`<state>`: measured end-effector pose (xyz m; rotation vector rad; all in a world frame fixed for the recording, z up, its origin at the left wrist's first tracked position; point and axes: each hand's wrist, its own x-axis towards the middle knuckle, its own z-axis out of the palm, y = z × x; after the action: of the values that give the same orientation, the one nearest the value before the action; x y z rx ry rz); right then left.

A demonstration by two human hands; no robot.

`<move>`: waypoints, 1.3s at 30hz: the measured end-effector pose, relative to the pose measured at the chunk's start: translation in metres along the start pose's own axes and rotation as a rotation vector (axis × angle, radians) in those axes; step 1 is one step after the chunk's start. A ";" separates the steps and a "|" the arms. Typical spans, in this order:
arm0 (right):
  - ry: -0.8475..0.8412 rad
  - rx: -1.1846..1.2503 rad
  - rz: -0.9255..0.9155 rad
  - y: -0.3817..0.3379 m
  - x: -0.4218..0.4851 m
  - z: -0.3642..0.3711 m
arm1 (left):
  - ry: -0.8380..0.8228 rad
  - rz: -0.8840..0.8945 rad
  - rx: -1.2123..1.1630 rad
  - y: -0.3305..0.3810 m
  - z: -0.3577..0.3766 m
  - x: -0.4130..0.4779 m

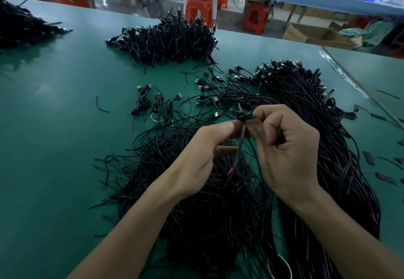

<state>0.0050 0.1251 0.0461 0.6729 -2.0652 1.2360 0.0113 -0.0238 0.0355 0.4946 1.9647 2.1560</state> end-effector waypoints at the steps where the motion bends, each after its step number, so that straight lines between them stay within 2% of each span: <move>1: -0.009 0.011 0.002 0.000 -0.001 0.000 | -0.002 -0.070 -0.116 0.001 -0.001 0.001; 3: -0.040 0.007 0.018 0.002 -0.003 0.000 | 0.012 -0.158 -0.218 0.001 -0.005 0.002; 6: -0.128 -0.034 0.011 0.005 -0.008 -0.001 | 0.104 -0.245 -0.185 -0.001 -0.007 0.002; 10: -0.240 -0.184 -0.100 0.006 -0.012 -0.004 | 0.142 -0.211 -0.088 -0.010 -0.005 0.003; 12: -0.259 -0.204 -0.088 0.008 -0.012 -0.006 | 0.126 -0.208 -0.034 -0.012 -0.007 0.004; 14: -0.237 -0.139 0.021 0.011 -0.013 -0.007 | 0.055 -0.192 0.003 -0.013 -0.012 0.004; 17: -0.194 0.068 0.283 0.015 -0.018 -0.009 | 0.001 -0.156 0.060 -0.013 -0.019 0.003; 21: -0.202 0.275 0.483 0.014 -0.015 -0.010 | 0.056 -0.037 0.170 -0.015 -0.020 0.002; 25: -0.252 0.716 0.753 0.012 -0.010 -0.013 | 0.057 0.052 0.239 -0.008 -0.021 -0.001; 27: -0.249 0.804 0.828 0.017 -0.008 -0.017 | 0.082 0.066 0.271 -0.004 -0.025 0.000; 30: -0.102 0.634 0.904 0.037 -0.008 -0.029 | 0.319 0.005 0.187 -0.002 -0.047 0.008; 33: 0.010 0.213 0.931 0.065 -0.015 -0.048 | 0.652 -0.038 0.064 -0.004 -0.087 0.024; 36: -0.166 -0.243 0.845 0.085 -0.023 -0.060 | 0.794 -0.066 0.282 -0.015 -0.125 0.045; 39: -0.484 -0.464 0.769 0.092 -0.030 -0.052 | 0.818 -0.138 0.650 -0.035 -0.148 0.064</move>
<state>-0.0257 0.2141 -0.0099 -0.0867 -3.0452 0.9323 -0.1049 -0.1345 -0.0022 -0.5516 3.0103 1.7169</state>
